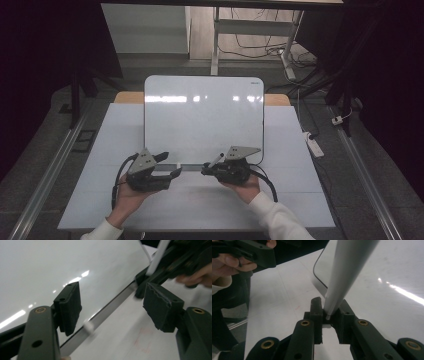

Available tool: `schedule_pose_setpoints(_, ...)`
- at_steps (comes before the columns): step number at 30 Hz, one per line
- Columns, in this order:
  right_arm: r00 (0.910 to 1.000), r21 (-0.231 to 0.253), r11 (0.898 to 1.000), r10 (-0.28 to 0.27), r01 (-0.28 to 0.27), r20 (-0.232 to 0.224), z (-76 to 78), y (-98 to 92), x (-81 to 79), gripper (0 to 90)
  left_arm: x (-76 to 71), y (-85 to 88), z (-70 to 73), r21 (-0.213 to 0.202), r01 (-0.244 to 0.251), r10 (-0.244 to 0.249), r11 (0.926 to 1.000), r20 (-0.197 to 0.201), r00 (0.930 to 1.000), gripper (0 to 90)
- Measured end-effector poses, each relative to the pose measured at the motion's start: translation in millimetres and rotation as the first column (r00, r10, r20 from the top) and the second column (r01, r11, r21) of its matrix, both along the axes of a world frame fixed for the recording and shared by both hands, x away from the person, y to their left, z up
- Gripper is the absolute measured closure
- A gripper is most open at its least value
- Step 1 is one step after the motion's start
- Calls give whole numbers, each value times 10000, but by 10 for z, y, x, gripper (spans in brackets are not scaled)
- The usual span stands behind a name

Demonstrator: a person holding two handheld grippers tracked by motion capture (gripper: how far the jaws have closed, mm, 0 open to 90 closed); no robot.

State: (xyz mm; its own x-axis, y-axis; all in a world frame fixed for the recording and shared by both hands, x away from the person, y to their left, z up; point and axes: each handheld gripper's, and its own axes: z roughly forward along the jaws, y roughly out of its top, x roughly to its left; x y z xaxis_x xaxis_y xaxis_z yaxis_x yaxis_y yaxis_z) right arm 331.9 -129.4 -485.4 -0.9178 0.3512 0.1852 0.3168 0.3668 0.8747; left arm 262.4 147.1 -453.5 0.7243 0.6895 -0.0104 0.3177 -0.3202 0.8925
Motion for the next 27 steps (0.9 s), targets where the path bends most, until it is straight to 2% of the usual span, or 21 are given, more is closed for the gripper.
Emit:
schedule_pose_setpoints(6, 9994, 39, 9998, 176, -175, -308, -56, 142, -22, 777, 82, -335, 99, 44, 849, -850, 9964, 404, 9956, 405)
schedule_pose_setpoints(10, 9987, 106, 9998, 173, -168, -490, -77, 196, -34, 777, 133, -515, 119, 287, 1263, -1279, 9916, 608, 9899, 466)
schedule_pose_setpoints(13, 9983, 83, 9997, 216, -212, -537, -89, 222, -50, 777, 158, -612, 116, 394, 1461, -1484, 9885, 655, 9868, 555)
schedule_pose_setpoints(14, 9982, 96, 9997, 229, -224, -557, -87, 228, -60, 777, 166, -634, 113, 424, 1529, -1554, 9873, 636, 9858, 630)
schedule_pose_setpoints(15, 9982, 96, 9997, 229, -224, -557, -87, 228, -60, 777, 172, -652, 110, 472, 1565, -1593, 9865, 633, 9852, 630)
schedule_pose_setpoints(18, 9982, 159, 9996, 245, -236, -551, -75, 232, -69, 777, 180, -670, 102, 539, 1573, -1607, 9861, 654, 9848, 766)
schedule_pose_setpoints(19, 9980, 192, 9996, 241, -230, -587, -72, 232, -70, 776, 182, -670, 103, 562, 1540, -1575, 9865, 651, 9854, 784)
schedule_pose_setpoints(22, 9972, 209, 9995, 271, -257, -699, -78, 242, -71, 775, 181, -664, 103, 740, 1453, -1503, 9866, 663, 9864, 803)
schedule_pose_setpoints(25, 9965, 224, 9994, 298, -282, -782, -87, 253, -77, 766, 195, -626, 113, 665, 1462, -1495, 9870, 477, 9876, 807)
schedule_pose_setpoints(27, 9967, 310, 9991, 304, -281, -752, -77, 253, -90, 708, 214, -552, 132, 760, 1225, -1264, 9896, 478, 9908, 808)
